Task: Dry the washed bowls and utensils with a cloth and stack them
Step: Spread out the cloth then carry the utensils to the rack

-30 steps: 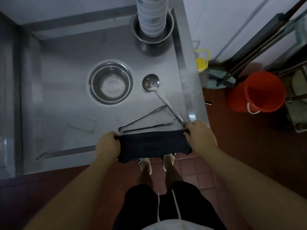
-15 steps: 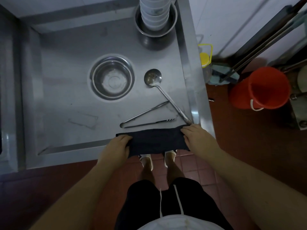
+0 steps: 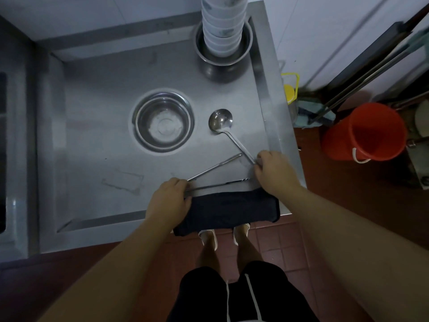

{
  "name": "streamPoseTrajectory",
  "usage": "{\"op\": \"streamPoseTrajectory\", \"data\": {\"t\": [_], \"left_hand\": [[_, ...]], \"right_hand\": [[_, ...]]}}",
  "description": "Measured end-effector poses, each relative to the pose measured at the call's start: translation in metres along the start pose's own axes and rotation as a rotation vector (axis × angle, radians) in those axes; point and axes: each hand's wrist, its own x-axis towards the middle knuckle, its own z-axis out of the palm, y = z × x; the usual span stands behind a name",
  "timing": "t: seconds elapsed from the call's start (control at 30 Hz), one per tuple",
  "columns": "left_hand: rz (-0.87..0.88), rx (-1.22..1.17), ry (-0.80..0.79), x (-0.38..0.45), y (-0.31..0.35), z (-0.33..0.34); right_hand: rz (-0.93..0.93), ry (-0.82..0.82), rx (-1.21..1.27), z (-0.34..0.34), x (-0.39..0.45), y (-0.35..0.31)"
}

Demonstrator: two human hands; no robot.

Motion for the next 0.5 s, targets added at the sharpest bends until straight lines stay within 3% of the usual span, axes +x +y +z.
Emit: {"op": "streamPoseTrajectory", "data": {"t": [0.3,0.5], "left_hand": [[0.006,-0.028,-0.063,0.021,0.024,0.0],[-0.063,-0.14,-0.091,0.02,0.027,0.003]], "right_hand": [[0.071,-0.179,0.0,0.001,0.041,-0.024],[0.103,-0.181,-0.034,0.011,0.053,-0.028]]}}
